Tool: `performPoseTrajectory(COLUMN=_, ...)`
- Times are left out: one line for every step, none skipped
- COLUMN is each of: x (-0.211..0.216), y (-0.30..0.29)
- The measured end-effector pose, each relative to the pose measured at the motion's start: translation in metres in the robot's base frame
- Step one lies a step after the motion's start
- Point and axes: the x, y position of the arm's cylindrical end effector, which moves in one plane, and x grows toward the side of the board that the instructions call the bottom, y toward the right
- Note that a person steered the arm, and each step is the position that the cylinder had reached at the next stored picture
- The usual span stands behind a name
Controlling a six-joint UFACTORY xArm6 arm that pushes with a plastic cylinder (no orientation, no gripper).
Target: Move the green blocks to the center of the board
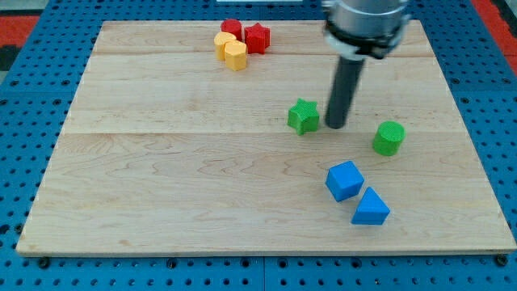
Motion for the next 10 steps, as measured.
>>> performPoseTrajectory(x=-0.003, y=-0.07)
performPoseTrajectory(x=-0.008, y=-0.037)
performPoseTrajectory(x=-0.02, y=0.091)
performPoseTrajectory(x=0.005, y=0.177)
performPoseTrajectory(x=0.044, y=0.15)
performPoseTrajectory(x=0.021, y=0.073)
performPoseTrajectory(x=0.001, y=-0.014)
performPoseTrajectory(x=0.017, y=-0.025)
performPoseTrajectory(x=0.05, y=-0.013)
performPoseTrajectory(x=0.034, y=-0.064)
